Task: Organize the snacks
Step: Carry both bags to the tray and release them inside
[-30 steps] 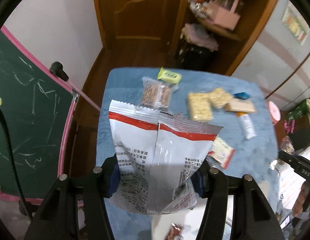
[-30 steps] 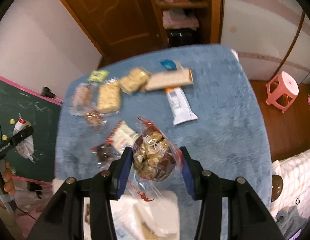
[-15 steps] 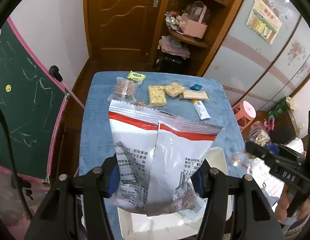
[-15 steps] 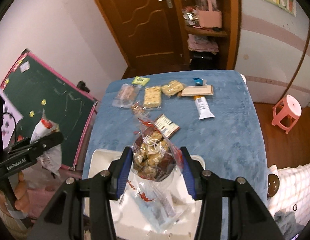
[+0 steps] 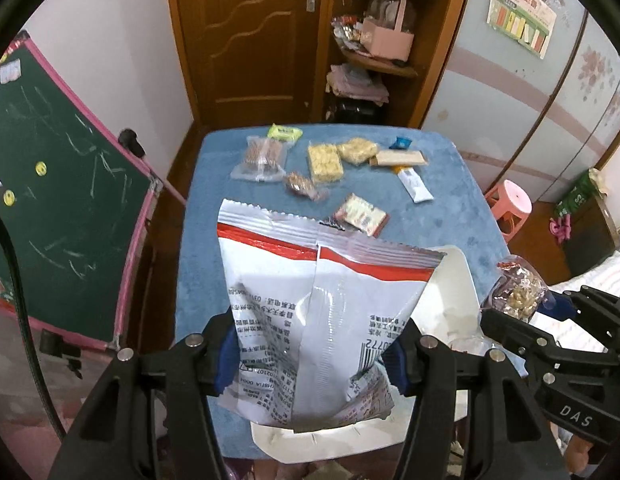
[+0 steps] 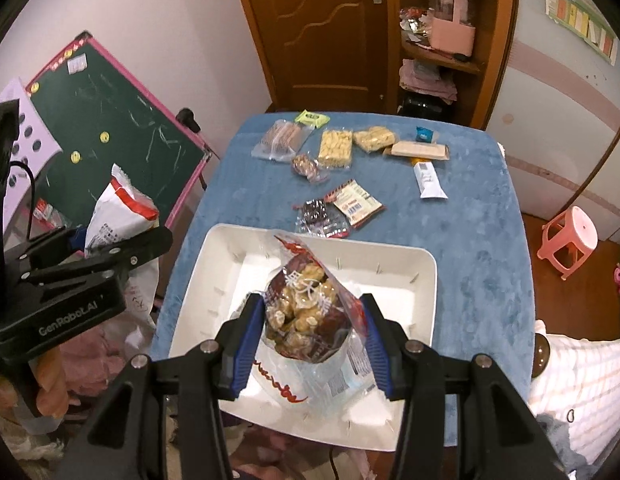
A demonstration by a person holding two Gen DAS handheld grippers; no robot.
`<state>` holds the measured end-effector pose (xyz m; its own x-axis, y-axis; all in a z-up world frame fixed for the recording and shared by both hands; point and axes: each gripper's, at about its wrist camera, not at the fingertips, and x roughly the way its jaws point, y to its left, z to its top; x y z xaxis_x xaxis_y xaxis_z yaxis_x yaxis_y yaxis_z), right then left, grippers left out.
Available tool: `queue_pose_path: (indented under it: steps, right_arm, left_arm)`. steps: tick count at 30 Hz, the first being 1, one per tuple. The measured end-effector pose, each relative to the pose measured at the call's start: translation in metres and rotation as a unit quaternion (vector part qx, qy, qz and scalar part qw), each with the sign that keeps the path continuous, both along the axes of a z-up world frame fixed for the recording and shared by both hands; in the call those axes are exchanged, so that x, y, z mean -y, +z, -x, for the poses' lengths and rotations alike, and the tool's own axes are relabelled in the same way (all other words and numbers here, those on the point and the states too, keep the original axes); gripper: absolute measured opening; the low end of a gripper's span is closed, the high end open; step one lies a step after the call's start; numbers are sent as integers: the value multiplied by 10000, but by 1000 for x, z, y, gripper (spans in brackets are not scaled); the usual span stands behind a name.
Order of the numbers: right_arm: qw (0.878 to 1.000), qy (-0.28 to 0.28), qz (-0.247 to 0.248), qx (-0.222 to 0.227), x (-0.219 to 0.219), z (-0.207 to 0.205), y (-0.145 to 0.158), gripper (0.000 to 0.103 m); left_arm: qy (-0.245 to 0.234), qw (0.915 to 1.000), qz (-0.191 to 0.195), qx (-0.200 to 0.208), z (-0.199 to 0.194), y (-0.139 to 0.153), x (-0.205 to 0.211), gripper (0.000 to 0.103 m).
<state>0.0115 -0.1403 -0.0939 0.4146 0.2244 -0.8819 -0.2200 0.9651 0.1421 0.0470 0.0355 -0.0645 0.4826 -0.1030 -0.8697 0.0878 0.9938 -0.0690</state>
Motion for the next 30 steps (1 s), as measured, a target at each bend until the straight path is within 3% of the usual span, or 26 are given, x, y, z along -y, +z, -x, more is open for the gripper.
queue_pose_path:
  steps: [12, 15, 17, 24, 30]
  right_arm:
    - [9997, -15, 215, -66, -3, 12, -7, 53]
    - [9997, 25, 217, -62, -6, 13, -7, 53]
    - [9998, 59, 213, -25, -6, 13, -5, 53]
    - [9996, 87, 249, -52, -10, 13, -8, 57]
    - [9996, 101, 255, -50, -12, 12, -8, 57]
  left_arm:
    - [-79, 9999, -97, -87, 8, -5, 6, 59]
    - [-95, 9998, -114, -118, 8, -5, 8, 64]
    - [-95, 9998, -141, -115, 8, -5, 9, 76]
    - [-145, 9998, 77, -84, 10, -2, 6, 81]
    - [-123, 9999, 24, 88, 12, 4, 5, 84]
